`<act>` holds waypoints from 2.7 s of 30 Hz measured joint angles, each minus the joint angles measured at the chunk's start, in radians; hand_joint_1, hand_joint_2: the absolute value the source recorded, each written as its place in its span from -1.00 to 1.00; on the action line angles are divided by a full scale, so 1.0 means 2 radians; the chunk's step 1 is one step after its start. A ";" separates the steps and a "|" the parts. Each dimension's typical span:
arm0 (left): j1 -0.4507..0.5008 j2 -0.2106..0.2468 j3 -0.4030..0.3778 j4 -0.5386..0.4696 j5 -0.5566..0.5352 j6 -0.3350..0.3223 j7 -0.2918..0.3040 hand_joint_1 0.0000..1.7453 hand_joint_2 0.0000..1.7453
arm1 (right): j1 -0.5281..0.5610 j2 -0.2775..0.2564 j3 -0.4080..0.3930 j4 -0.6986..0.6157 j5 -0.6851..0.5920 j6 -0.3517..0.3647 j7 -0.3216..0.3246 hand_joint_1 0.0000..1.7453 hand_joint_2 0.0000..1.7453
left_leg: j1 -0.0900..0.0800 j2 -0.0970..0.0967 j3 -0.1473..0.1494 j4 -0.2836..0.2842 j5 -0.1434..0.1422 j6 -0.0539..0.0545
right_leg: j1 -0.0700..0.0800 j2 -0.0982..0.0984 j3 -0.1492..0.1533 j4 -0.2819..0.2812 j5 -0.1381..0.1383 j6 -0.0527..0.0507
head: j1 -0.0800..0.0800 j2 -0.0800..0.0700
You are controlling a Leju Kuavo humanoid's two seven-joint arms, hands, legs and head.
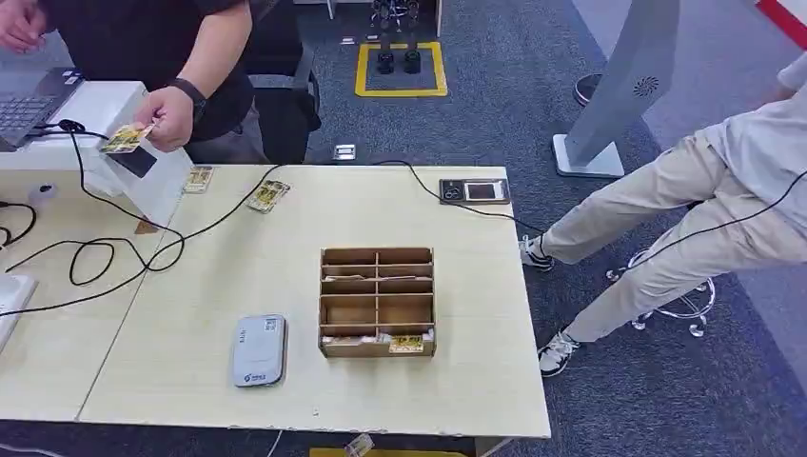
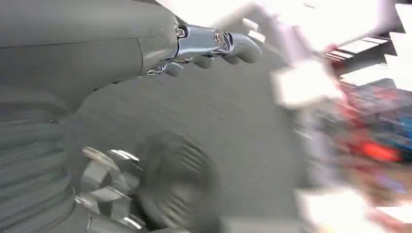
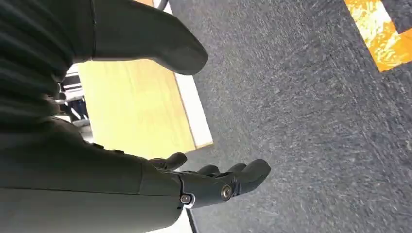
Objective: Pass the card to the sensor for recognition and then transmit it.
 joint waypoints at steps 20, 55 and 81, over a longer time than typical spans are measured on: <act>-0.055 0.029 -0.333 -0.066 -0.163 0.004 -0.092 -1.00 1.00 | -0.002 0.004 0.017 0.002 0.004 0.021 0.018 -1.00 1.00 | 0.000 0.002 0.000 0.000 0.002 0.000 | 0.000 0.002 0.000 0.000 0.003 0.000 | 0.000 0.000; -0.209 0.137 -0.501 0.096 -0.809 0.005 0.286 -0.98 1.00 | -0.007 -0.020 0.091 0.004 0.050 0.061 0.011 -1.00 1.00 | 0.000 0.002 -0.001 0.000 0.002 0.000 | 0.000 0.003 -0.001 0.000 0.003 0.001 | 0.000 0.000; -0.195 0.152 -0.546 0.100 -0.804 0.005 0.201 1.00 1.00 | -0.007 -0.025 0.112 0.007 0.060 0.071 0.011 -1.00 1.00 | 0.000 0.002 -0.001 0.000 0.002 0.000 | 0.000 0.003 -0.001 0.000 0.003 0.001 | 0.000 0.000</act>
